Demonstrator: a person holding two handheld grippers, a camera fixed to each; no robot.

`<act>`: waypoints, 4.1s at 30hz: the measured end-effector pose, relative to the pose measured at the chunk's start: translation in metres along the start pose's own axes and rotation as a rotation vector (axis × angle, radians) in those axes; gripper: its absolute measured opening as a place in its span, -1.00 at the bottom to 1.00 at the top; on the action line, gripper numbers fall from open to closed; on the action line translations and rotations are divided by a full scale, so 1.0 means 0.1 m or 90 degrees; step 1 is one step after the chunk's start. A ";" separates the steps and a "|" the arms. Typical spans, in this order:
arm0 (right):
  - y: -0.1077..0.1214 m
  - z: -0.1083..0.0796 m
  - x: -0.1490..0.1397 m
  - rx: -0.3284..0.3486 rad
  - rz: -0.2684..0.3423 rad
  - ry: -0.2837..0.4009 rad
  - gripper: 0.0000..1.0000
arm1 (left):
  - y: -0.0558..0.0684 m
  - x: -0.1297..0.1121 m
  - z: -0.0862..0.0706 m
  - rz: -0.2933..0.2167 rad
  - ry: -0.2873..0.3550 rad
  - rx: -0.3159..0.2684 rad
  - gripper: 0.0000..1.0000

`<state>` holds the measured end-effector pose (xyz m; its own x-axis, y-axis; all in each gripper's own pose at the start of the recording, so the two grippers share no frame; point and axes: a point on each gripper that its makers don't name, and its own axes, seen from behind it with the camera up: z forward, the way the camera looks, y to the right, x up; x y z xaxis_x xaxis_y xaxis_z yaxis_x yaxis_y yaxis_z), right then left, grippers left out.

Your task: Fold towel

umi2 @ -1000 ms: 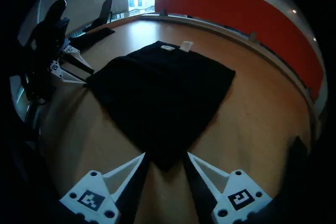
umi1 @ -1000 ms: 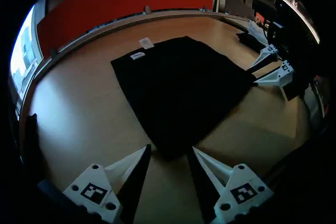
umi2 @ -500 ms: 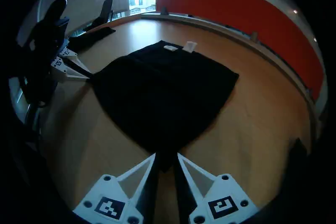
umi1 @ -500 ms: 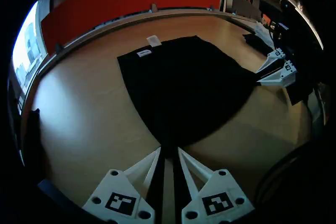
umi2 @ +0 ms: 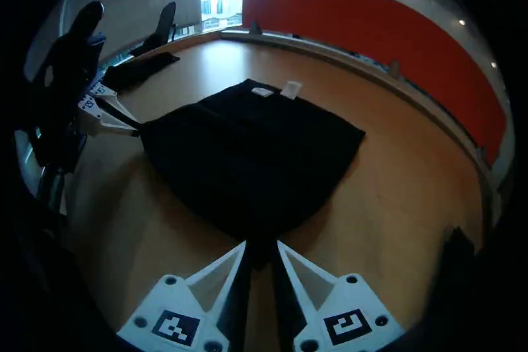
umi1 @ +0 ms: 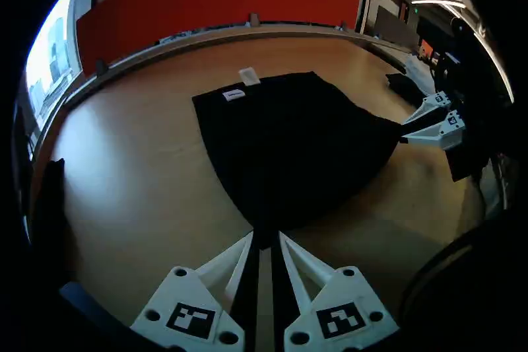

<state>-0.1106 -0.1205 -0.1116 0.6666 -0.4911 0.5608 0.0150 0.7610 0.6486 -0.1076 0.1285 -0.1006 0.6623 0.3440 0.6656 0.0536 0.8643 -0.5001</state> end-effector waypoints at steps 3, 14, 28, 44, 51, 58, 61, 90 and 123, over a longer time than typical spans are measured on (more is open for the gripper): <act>0.02 -0.08 0.09 -0.003 -0.002 0.009 -0.63 | 0.01 0.07 -0.09 -0.006 0.007 0.003 -0.77; 0.00 -0.42 0.36 -0.009 -0.010 0.030 -0.63 | 0.07 0.25 -0.41 -0.034 0.008 0.005 -0.78; -0.06 -0.78 0.55 -0.023 -0.002 0.046 -0.63 | 0.20 0.43 -0.77 -0.058 0.021 -0.004 -0.78; -0.20 -0.96 0.51 -0.006 -0.005 0.039 -0.63 | 0.21 0.52 -0.97 -0.060 0.031 -0.009 -0.78; -0.22 -0.94 0.48 -0.001 -0.010 0.030 -0.63 | 0.21 0.52 -0.95 -0.057 0.032 -0.007 -0.78; -0.14 -0.83 0.53 0.008 -0.007 0.025 -0.63 | 0.13 0.64 -0.84 -0.069 0.045 -0.001 -0.78; -0.06 -0.75 0.56 0.009 -0.004 0.020 -0.63 | 0.07 0.71 -0.75 -0.072 0.051 0.004 -0.78; 0.38 0.06 0.43 0.007 0.023 -0.061 -0.61 | -0.26 0.70 0.21 -0.064 0.015 0.028 -0.78; 0.79 0.37 0.30 -0.055 0.025 -0.085 0.65 | -0.50 0.65 0.62 -0.016 -0.012 0.074 -0.15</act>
<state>-0.1166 -0.0905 -0.0241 0.5635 -0.5075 0.6519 0.0587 0.8117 0.5811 -0.1140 0.1301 0.0021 0.6478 0.3279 0.6876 -0.0175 0.9088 -0.4168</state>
